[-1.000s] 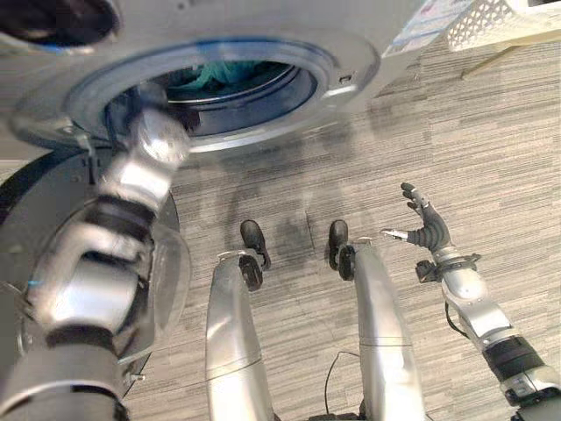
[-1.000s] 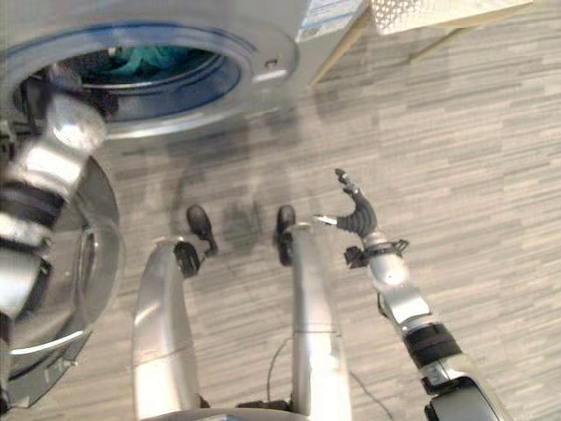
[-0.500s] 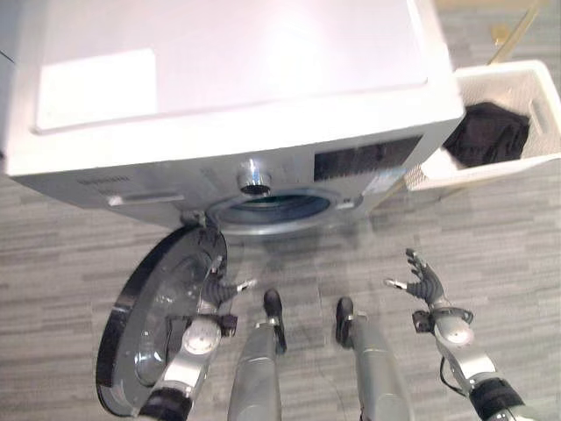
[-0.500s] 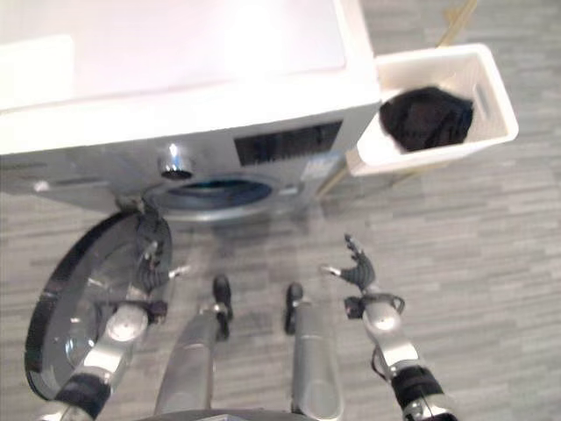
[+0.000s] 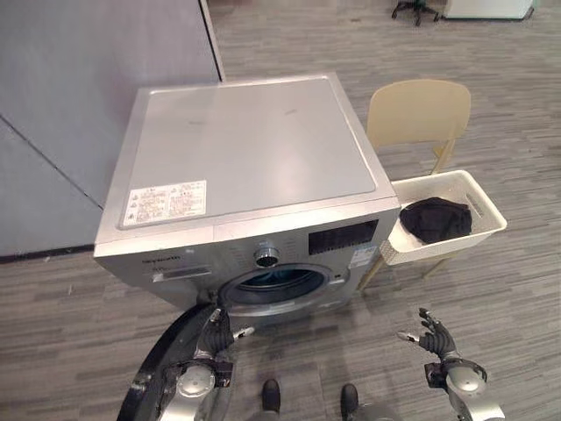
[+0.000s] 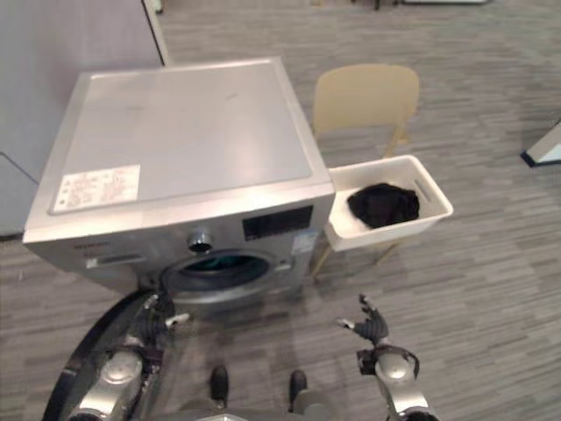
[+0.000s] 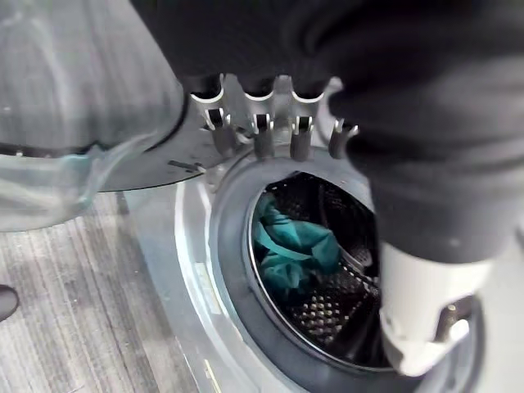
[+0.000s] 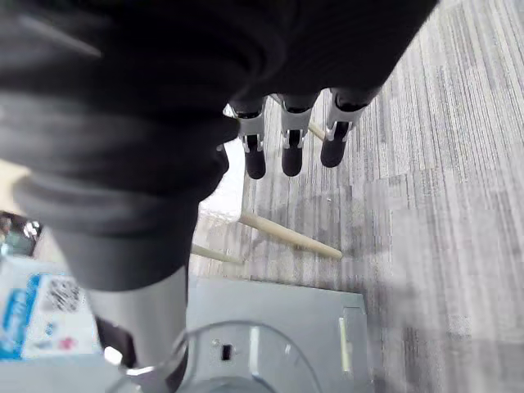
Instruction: Grab the laundry basket,head to the washer,open it,put in the laundry and shut it.
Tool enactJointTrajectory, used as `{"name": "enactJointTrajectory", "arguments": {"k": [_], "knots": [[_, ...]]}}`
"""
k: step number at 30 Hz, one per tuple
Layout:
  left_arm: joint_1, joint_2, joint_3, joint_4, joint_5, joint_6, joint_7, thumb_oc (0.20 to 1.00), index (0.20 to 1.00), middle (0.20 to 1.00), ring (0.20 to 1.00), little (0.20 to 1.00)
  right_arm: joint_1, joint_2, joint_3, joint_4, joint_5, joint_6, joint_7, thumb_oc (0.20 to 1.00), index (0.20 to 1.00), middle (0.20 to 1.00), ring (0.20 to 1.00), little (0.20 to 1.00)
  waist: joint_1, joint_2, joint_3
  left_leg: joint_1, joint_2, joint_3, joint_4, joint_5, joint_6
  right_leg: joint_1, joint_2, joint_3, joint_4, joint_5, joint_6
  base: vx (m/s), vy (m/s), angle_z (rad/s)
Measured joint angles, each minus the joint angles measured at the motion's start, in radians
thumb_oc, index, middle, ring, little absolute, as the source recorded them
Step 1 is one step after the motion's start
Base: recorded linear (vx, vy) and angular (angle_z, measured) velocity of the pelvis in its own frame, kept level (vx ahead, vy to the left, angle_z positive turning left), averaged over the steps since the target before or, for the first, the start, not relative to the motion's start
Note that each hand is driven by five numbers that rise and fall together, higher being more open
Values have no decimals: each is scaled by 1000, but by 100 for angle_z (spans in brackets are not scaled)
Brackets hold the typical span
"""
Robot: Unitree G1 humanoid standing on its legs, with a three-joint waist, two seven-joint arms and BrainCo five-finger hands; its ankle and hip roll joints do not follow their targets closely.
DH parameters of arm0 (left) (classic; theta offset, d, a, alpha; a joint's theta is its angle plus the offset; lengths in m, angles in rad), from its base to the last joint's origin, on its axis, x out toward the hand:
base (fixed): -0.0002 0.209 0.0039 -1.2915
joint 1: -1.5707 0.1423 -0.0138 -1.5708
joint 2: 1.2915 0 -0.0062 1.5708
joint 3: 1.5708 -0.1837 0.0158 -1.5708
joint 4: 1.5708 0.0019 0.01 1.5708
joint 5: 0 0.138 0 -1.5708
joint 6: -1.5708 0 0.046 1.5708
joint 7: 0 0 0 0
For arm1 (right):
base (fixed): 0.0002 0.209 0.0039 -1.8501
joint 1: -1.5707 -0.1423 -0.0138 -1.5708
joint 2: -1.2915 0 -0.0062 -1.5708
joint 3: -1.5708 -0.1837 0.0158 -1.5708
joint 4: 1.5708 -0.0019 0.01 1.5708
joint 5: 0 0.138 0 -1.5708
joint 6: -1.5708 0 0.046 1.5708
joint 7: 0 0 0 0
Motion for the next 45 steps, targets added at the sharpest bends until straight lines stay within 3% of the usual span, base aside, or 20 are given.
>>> {"name": "enactJointTrajectory", "arguments": {"k": [4,9,10,12,13,14,15,17,18,20,23,25,30,34,36,37,40,42,44,45], "knots": [[-2,-2,-12,0,1,16,-18,1000,1000,1000,1000,1000,13,18,2,-13,21,1,8,1000,1000,1000,1000,1000,-11,1,-12,21,-17,51,0,-11,1,-1,-7,71,-31,41,13,1,66,-62],[-14,-3,-45,-1,38,19,-20,1000,1000,1000,1000,1000,31,31,5,-15,32,9,17,1000,1000,1000,1000,1000,-16,-12,-10,44,-24,242,0,-34,8,-93,-2,205,-19,93,37,-51,-6,-121],[-9,2,-38,-1,38,20,-17,1000,1000,1000,1000,1000,17,47,9,-12,34,17,17,1000,1000,1000,1000,1000,3,-18,-6,55,-8,348,0,-53,4,-128,-30,131,-47,84,27,-10,-107,-198],[-14,4,-33,-1,40,22,-17,1000,1000,1000,1000,1000,21,60,12,-12,34,27,17,1000,1000,1000,1000,1000,-2,-6,1,55,18,414,-5,-61,2,-150,-55,-32,-47,86,31,80,-141,-150],[-16,6,-26,-2,41,22,-16,1000,1000,1000,1000,1000,23,67,20,-13,34,37,17,1000,1000,1000,1000,1000,2,-8,0,60,29,451,0,-60,-7,-170,-73,-154,-23,79,20,145,-237,-158],[-4,7,-24,16,53,23,-16,1000,1000,1000,1000,1000,23,69,40,-13,33,41,17,1000,1000,1000,1000,1000,20,-4,0,94,60,556,0,-54,-33,-172,-114,-413,25,51,-22,67,-210,-180],[6,6,-25,20,67,25,-16,1000,1000,1000,1000,1000,24,67,46,-16,32,40,18,1000,1000,1000,1000,1000,31,0,0,111,72,593,0,-63,-38,-172,-135,-500,49,49,-25,134,-203,-165],[0,0,-27,22,70,30,-16,1000,1000,1000,1000,1000,40,62,43,-21,30,42,17,1000,1000,1000,1000,1000,15,-4,-2,113,78,526,5,-81,-60,-178,-127,-480,62,111,22,130,-234,-67],[-10,-19,-29,30,78,27,-15,1000,1000,1000,1000,1000,59,30,43,-24,27,39,19,1000,1000,1000,1000,1000,-3,24,9,116,104,463,44,-95,-58,-181,-65,-418,83,102,-17,156,-346,-40],[-38,-47,-35,97,87,30,-10,1000,1000,1000,1000,1000,75,-4,42,-27,27,40,18,1000,1000,1000,1000,1000,1,61,15,82,160,415,170,-131,-60,-182,-29,-369,99,63,-75,152,-353,-39],[-66,-75,-68,107,108,29,-1,1000,1000,1000,1000,1000,88,-31,23,-27,27,43,16,1000,1000,1000,1000,1000,19,54,37,-83,223,236,506,-112,-64,-163,9,-320,64,50,-103,88,-176,-49],[-72,-92,-72,107,108,27,2,1000,1000,1000,1000,1000,81,-42,22,-47,27,43,12,1000,1000,1000,1000,1000,29,17,63,-145,107,62,493,-167,-100,-128,8,-279,19,71,-136,112,-86,-47],[-84,-98,-73,98,107,23,4,1000,1000,1000,1000,1000,39,-39,62,-55,27,40,16,1000,1000,1000,1000,1000,62,5,89,-260,-48,32,295,-120,-55,-33,56,-256,-101,75,-122,210,-35,-31],[-51,-95,-73,101,108,25,4,1000,1000,1000,1000,1000,-14,-22,85,-6,26,41,16,1000,1000,1000,1000,1000,95,17,104,-270,-65,34,111,-3,-50,16,109,-217,-107,51,-125,230,28,-41],[-50,-96,-73,116,108,26,3,1000,1000,1000,1000,1000,-33,-22,85,4,18,40,12,1000,1000,1000,1000,1000,116,28,128,-297,-61,90,93,58,-41,107,138,-191,-105,4,-128,545,148,-45],[-39,-97,-65,116,108,27,3,1000,1000,1000,1000,1000,-35,-22,85,5,16,40,16,1000,1000,1000,1000,1000,119,30,127,-281,-64,87,101,56,-29,134,143,-162,-104,-32,-102,544,170,-57],[-3,-90,-54,125,108,30,4,1000,1000,1000,1000,1000,-28,-24,97,4,7,41,22,1000,1000,1000,1000,1000,135,9,83,-199,-102,90,87,79,94,187,98,-99,-70,-74,-70,338,141,-73],[-33,-84,-45,116,108,26,3,1000,1000,1000,1000,1000,-28,-22,129,-19,-14,45,27,1000,1000,1000,1000,1000,135,3,84,-118,-121,86,57,52,140,150,68,-105,131,-114,-9,321,162,-15],[-50,-63,-43,118,108,15,5,1000,1000,1000,1000,1000,-26,-10,135,-51,-24,40,45,1000,1000,1000,1000,1000,137,9,79,-48,-129,24,32,29,148,-31,13,-122,518,-184,39,135,51,34],[-56,-56,-40,121,108,15,5,1000,1000,1000,1000,1000,-28,-5,129,-58,-24,37,47,1000,1000,1000,1000,1000,137,3,78,-32,-141,3,23,8,150,-95,-12,-122,589,-189,33,217,-9,62]]}}
